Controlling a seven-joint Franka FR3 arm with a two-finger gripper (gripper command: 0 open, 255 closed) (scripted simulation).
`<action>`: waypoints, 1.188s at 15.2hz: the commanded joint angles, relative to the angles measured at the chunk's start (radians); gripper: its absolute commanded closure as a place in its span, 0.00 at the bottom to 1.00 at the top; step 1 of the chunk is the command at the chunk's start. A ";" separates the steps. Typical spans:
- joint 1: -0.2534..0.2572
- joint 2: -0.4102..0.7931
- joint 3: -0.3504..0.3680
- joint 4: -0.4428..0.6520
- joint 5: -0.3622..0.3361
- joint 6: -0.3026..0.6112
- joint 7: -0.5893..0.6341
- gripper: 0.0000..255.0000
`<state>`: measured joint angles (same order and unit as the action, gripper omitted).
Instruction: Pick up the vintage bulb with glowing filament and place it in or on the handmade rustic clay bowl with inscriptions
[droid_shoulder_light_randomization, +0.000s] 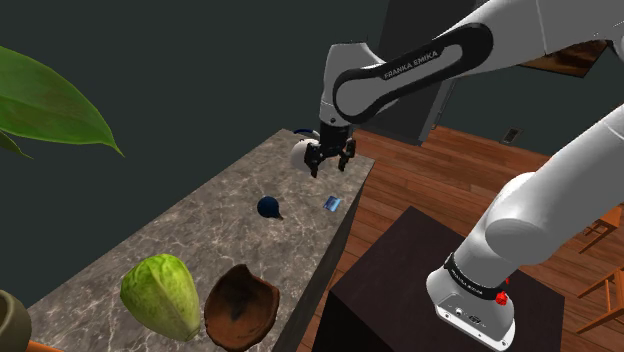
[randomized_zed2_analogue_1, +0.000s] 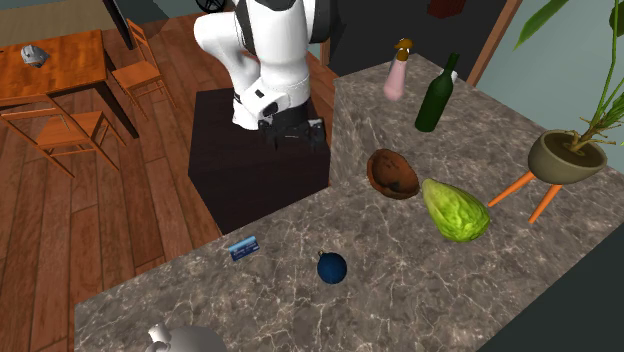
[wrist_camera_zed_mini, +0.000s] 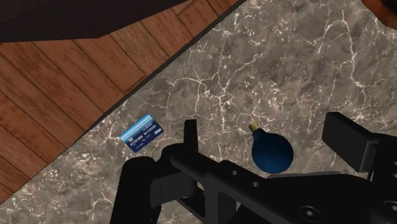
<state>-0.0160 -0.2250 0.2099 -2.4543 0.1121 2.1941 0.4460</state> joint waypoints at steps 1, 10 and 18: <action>-0.003 0.084 0.015 0.029 -0.016 0.055 0.041 0.00; 0.015 0.456 0.019 0.197 -0.135 0.239 0.225 0.00; 0.063 0.711 -0.027 0.368 -0.202 0.311 0.326 0.00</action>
<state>0.0428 0.4664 0.1871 -2.0915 -0.0851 2.4908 0.7647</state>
